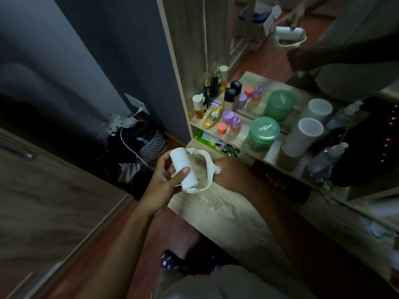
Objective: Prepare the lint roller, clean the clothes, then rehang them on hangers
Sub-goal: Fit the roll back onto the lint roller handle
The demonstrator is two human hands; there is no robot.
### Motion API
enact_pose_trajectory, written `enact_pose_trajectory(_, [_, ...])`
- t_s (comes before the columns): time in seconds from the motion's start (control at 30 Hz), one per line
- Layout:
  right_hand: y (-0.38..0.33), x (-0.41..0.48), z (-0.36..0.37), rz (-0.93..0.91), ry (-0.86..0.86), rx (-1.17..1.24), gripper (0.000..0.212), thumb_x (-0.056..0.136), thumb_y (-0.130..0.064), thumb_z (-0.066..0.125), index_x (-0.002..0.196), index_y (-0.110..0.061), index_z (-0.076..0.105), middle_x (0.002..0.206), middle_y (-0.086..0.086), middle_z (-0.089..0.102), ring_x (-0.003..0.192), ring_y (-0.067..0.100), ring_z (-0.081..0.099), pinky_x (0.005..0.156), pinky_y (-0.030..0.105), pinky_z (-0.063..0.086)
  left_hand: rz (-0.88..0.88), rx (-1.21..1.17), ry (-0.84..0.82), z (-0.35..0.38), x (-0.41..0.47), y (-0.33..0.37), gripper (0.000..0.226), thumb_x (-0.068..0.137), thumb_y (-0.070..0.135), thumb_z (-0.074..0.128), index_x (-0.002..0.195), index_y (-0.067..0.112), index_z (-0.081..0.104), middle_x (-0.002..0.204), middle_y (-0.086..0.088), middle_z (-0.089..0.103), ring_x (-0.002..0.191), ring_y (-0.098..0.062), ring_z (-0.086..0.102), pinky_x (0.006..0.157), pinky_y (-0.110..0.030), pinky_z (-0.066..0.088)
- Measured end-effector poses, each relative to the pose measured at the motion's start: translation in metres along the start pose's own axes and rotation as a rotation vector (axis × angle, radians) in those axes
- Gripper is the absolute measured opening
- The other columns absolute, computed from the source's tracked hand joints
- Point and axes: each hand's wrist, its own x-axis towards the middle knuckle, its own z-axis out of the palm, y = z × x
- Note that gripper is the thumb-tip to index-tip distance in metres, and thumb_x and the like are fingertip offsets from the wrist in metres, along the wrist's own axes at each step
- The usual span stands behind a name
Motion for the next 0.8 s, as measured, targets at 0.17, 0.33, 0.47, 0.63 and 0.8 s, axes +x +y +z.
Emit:
enact_pose_trajectory(0.17, [-0.004,-0.002,-0.004,-0.026,0.078,-0.053,0.038,0.077,-0.043,0.041,0.075,-0.015,0.066,0.084,0.011,0.071,0.074,0.026,0.059,0.067,0.027,0.034,-0.028,-0.005,-0.011,0.004,0.001,0.001,0.064,0.082,0.025,0.072,0.139,0.030,0.043,0.120,-0.005,0.071,0.111,-0.034,0.068,0.074,-0.040,0.058])
enact_pose_trajectory(0.33, [-0.002,-0.004,-0.005,-0.023,0.101,-0.108,0.017,0.085,-0.027,0.061,0.081,-0.013,0.068,0.085,0.010,0.072,0.082,0.030,0.067,0.064,0.026,0.036,-0.040,0.018,-0.049,0.005,0.000,0.006,0.059,0.087,0.020,0.069,0.139,0.028,0.042,0.124,-0.010,0.069,0.113,-0.036,0.067,0.081,-0.048,0.059])
enact_pose_trajectory(0.47, [0.000,-0.004,-0.005,-0.042,0.111,-0.118,0.016,0.086,-0.026,0.063,0.079,-0.012,0.068,0.084,0.009,0.072,0.080,0.028,0.067,0.065,0.025,0.035,-0.049,0.056,-0.084,0.008,0.002,0.011,0.058,0.091,0.013,0.069,0.139,0.029,0.042,0.121,-0.002,0.070,0.114,-0.031,0.066,0.087,-0.053,0.057])
enact_pose_trajectory(0.63, [0.000,0.000,-0.006,-0.079,0.046,-0.051,0.021,0.088,-0.034,0.062,0.077,-0.017,0.068,0.079,0.004,0.071,0.074,0.022,0.065,0.064,0.026,0.040,-0.043,0.079,-0.119,0.009,0.007,0.013,0.062,0.084,0.016,0.075,0.136,0.031,0.045,0.121,0.001,0.069,0.115,-0.029,0.066,0.091,-0.061,0.055])
enact_pose_trajectory(0.8, [0.013,0.003,-0.023,-0.085,-0.219,0.151,0.035,0.072,-0.052,0.078,0.091,-0.022,0.075,0.085,-0.004,0.075,0.078,0.007,0.069,0.076,0.038,0.058,-0.036,0.102,-0.107,0.010,0.008,0.001,0.059,0.088,0.008,0.072,0.136,0.028,0.043,0.106,0.014,0.071,0.103,-0.016,0.069,0.086,-0.056,0.058])
